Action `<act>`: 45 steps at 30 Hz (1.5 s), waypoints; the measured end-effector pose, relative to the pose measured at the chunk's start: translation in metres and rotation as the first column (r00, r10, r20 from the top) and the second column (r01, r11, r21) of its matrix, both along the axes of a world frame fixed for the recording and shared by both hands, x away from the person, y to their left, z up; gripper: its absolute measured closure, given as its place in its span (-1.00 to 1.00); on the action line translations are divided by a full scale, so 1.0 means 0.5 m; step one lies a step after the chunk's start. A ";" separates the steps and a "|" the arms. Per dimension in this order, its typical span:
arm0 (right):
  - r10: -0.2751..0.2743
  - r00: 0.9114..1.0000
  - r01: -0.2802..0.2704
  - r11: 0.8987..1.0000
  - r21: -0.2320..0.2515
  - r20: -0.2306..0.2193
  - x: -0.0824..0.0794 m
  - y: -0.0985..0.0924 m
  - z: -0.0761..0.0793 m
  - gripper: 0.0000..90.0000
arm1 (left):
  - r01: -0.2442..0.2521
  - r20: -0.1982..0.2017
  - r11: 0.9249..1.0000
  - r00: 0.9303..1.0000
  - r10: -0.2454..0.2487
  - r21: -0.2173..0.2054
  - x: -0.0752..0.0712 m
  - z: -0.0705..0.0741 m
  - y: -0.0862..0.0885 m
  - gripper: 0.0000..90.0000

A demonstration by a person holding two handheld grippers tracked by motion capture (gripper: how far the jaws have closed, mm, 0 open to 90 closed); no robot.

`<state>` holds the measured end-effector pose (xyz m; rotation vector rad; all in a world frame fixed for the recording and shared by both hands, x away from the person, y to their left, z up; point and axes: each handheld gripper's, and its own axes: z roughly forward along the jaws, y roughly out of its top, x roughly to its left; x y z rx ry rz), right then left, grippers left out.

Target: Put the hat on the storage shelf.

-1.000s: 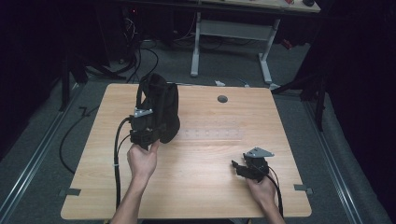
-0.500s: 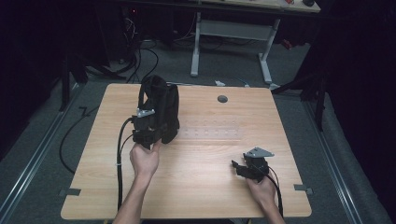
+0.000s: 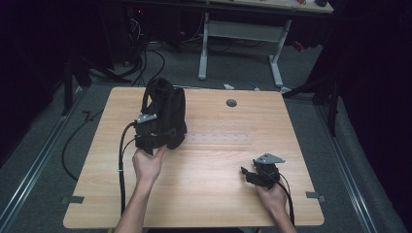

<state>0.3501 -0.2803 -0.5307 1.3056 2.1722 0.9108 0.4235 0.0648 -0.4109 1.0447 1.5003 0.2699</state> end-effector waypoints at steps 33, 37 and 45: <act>-0.002 1.000 0.002 1.000 0.005 -0.004 0.001 -0.001 0.000 -0.14 | 0.136 0.129 0.989 0.983 -0.128 -0.050 -0.063 0.012 0.048 -0.75; -0.002 1.000 0.002 1.000 0.005 -0.004 0.001 -0.001 0.000 -0.14 | 0.145 0.136 0.989 0.981 -0.138 -0.039 -0.072 0.007 0.055 -0.76; -0.001 1.000 0.001 1.000 0.008 -0.005 0.001 -0.001 0.000 -0.14 | 0.171 0.157 0.985 0.973 -0.169 0.001 -0.099 -0.024 0.079 -0.66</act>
